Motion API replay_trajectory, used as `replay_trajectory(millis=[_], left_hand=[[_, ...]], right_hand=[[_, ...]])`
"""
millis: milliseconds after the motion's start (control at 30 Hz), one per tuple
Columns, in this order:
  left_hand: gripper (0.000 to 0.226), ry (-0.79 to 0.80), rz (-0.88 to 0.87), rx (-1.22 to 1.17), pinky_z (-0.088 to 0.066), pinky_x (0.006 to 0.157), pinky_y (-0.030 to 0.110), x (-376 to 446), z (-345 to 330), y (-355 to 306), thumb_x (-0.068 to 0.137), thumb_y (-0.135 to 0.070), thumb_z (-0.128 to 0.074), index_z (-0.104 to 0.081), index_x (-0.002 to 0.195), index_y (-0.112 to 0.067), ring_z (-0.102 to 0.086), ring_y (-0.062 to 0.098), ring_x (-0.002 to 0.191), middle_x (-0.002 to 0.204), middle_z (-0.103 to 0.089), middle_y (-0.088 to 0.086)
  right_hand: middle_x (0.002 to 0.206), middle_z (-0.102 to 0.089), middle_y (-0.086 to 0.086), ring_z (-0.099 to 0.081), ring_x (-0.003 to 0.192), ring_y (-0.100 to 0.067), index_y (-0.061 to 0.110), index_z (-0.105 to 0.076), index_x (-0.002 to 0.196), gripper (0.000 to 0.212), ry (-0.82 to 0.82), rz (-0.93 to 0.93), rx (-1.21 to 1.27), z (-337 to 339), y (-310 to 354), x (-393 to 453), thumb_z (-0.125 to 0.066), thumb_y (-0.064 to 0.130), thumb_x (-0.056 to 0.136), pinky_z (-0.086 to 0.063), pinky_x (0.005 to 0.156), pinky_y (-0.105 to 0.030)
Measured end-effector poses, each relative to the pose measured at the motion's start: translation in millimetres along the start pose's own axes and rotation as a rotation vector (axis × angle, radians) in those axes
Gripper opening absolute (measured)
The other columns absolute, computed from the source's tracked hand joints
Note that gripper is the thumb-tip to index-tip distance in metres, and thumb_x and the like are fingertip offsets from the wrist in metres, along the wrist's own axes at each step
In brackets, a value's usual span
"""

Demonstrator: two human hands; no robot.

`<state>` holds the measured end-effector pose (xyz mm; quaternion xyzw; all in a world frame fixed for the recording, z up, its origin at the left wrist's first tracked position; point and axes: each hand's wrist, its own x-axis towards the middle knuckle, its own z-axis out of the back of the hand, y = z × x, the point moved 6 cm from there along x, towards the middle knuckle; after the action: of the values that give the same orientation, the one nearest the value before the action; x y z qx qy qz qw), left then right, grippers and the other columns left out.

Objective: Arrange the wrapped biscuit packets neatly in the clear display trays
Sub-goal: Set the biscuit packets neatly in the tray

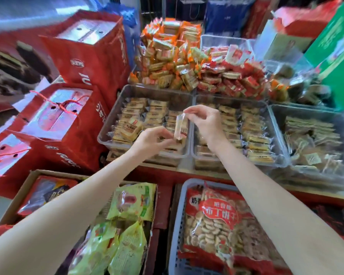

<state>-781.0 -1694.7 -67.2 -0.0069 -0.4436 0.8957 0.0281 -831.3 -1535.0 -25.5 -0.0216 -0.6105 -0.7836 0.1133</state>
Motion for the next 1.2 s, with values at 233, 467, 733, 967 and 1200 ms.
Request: replay_trajectory(millis=[233,467,733,967,1200], left_hand=[[0.067,0.042,0.062,-0.083,-0.041,0.074,0.013,38.0,23.6,-1.5,0.073,-0.017,-0.078,-0.043,0.13,-0.028,-0.055,0.007,0.093,0.1,-0.059,-0.014],[0.049,-0.022,0.103,0.14,-0.043,0.075,0.024,54.7,40.8,8.9,0.076,-0.024,-0.076,-0.058,0.12,-0.019,-0.057,0.016,0.089,0.097,-0.062,-0.003],[0.018,-0.101,0.237,-0.32,-0.055,0.071,0.019,47.1,57.4,33.1,0.077,-0.014,-0.076,-0.066,0.091,-0.02,-0.068,0.009,0.083,0.091,-0.07,-0.005],[0.025,-0.148,0.397,-0.611,-0.056,0.065,0.017,33.5,65.8,59.6,0.085,-0.021,-0.067,-0.065,0.108,-0.013,-0.071,0.01,0.075,0.092,-0.072,0.0],[0.018,-0.233,0.359,-0.665,-0.057,0.072,0.021,32.3,69.4,62.0,0.089,-0.005,-0.06,-0.068,0.104,-0.008,-0.071,0.018,0.083,0.095,-0.072,0.008]], right_hand=[[0.084,-0.07,-0.011,-0.068,0.083,-0.026,0.013,-0.068,0.08,0.017,0.014,-0.15,0.276,-29.2,4.2,36.8,-0.062,-0.001,0.087,-0.058,0.081,-0.037],[0.124,-0.056,-0.003,-0.06,0.11,-0.019,0.033,-0.046,0.128,0.054,0.545,-0.224,0.062,-66.8,-10.4,41.0,-0.072,0.021,0.083,-0.052,0.092,-0.033],[0.095,-0.068,-0.015,-0.069,0.075,-0.015,0.007,-0.061,0.093,0.02,0.243,-0.385,0.198,-64.6,-39.6,49.5,-0.069,0.024,0.084,-0.059,0.065,-0.029],[0.09,-0.069,-0.012,-0.07,0.072,-0.015,0.005,-0.063,0.092,0.008,0.227,-0.483,0.483,-83.0,-49.1,49.3,-0.066,0.007,0.085,-0.057,0.065,-0.023],[0.091,-0.07,-0.012,-0.071,0.074,-0.016,-0.003,-0.06,0.098,0.017,0.093,-0.685,0.645,-93.0,-74.6,44.3,-0.066,0.006,0.085,-0.057,0.065,-0.021]])
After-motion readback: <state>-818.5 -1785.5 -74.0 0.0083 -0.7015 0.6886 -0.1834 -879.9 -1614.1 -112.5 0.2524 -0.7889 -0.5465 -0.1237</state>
